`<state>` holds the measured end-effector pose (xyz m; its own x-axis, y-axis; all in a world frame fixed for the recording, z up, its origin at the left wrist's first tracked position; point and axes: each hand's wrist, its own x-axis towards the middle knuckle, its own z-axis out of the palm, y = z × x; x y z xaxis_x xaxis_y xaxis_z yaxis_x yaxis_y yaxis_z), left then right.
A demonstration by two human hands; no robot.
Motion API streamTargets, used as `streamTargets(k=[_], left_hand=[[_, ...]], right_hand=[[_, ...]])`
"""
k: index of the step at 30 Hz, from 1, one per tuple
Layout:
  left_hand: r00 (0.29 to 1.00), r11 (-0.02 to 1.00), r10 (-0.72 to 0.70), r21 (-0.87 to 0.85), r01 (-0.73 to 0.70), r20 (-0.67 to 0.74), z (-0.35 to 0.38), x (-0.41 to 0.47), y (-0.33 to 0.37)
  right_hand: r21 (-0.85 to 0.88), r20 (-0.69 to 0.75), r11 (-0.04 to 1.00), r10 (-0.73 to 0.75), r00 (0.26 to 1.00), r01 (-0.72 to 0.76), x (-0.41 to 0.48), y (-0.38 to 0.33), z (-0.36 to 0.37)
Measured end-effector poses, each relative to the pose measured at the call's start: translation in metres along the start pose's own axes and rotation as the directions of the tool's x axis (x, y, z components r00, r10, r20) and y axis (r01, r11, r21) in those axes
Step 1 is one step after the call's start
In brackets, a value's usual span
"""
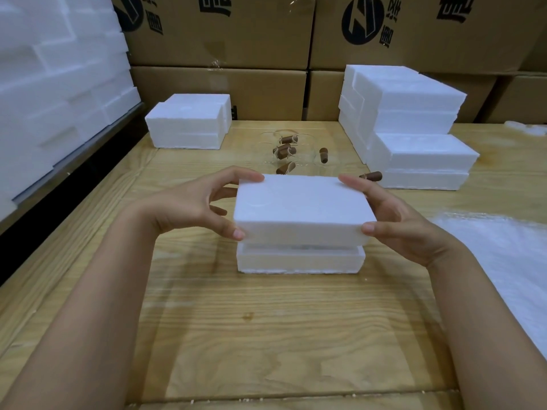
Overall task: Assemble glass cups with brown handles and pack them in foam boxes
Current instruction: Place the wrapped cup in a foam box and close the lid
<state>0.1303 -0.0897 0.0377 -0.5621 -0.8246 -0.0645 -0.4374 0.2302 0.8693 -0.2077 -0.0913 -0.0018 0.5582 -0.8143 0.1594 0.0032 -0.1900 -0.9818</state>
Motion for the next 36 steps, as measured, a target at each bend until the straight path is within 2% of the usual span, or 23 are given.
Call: streamTargets(k=[10, 19, 23, 25, 28, 31, 36], left_hand=[[0.997, 0.999, -0.045, -0.001, 0.045, 0.067, 0.001, 0.003, -0.013], [0.996, 0.992, -0.05, -0.109, 0.058, 0.076, 0.006, 0.007, -0.021], [0.997, 0.989, -0.023, -0.142, 0.032, 0.067, 0.012, 0.004, -0.024], [0.996, 0.976, -0.004, -0.215, 0.024, 0.091, 0.016, 0.0, -0.028], [0.999, 0.932, -0.015, -0.36, 0.032, 0.049, 0.021, -0.005, -0.033], [0.999, 0.955, -0.035, -0.296, 0.035, 0.003, 0.024, -0.005, -0.035], [1.0, 0.961, -0.026, -0.274, 0.025, 0.001, 0.028, -0.001, -0.039]], right_hand=[[-0.073, 0.034, 0.996, 0.06, 0.998, -0.058, -0.001, -0.001, -0.001], [-0.114, 0.084, 0.984, 0.15, 0.985, -0.14, -0.005, -0.001, -0.005], [-0.086, 0.092, 0.986, 0.148, 0.985, -0.14, -0.006, 0.0, -0.003], [-0.016, 0.107, 0.99, 0.14, 0.984, -0.139, -0.008, 0.003, -0.002], [0.081, 0.048, 0.979, 0.183, 0.982, -0.186, -0.007, 0.005, -0.001], [0.076, -0.035, 0.972, 0.224, 0.974, -0.221, -0.004, 0.009, -0.001], [-0.004, -0.045, 0.978, 0.209, 0.977, -0.209, -0.004, 0.012, -0.005]])
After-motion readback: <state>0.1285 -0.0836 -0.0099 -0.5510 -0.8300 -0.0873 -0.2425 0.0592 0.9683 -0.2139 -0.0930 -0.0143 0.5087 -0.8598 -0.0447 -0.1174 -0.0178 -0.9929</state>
